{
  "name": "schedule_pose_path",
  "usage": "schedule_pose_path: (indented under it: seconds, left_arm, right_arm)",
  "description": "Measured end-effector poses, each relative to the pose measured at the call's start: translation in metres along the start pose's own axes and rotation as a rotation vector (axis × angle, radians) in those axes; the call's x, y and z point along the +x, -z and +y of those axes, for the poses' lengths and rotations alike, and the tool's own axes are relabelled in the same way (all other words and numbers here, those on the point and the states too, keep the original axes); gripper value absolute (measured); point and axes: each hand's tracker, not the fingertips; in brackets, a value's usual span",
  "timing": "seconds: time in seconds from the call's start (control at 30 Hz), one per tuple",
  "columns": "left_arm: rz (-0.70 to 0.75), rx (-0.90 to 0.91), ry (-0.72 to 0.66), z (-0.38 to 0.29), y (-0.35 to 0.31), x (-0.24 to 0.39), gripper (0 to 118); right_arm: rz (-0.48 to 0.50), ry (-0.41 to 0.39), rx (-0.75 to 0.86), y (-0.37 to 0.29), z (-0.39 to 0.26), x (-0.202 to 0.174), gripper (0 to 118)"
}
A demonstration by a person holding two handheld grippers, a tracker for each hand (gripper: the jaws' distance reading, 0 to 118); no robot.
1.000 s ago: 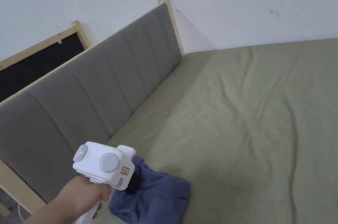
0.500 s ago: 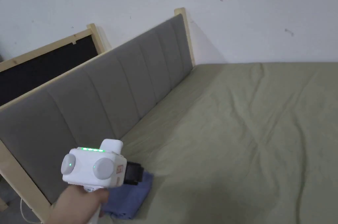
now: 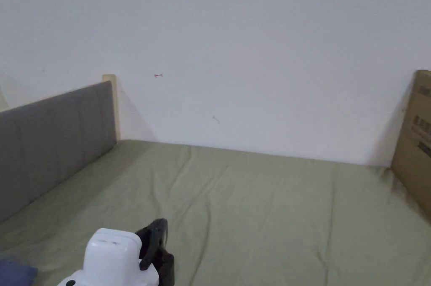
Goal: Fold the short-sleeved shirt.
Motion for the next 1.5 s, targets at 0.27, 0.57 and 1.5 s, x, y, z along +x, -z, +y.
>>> schedule_pose_path:
  seconds: [0.27,0.57,1.5]
  left_arm:
    - [-0.036,-0.103,-0.015,-0.020,0.006,0.045,0]
    - [0.000,-0.055,-0.011,-0.027,-0.002,0.042,0]
    - [0.084,-0.064,0.000,-0.061,0.019,0.027,118]
  right_arm:
    - [-0.220,-0.123,0.120,-0.045,-0.020,0.014,0]
    - [-0.243,-0.092,0.110,-0.052,-0.024,0.024,0]
    - [-0.256,-0.107,0.058,-0.028,-0.032,0.017,118]
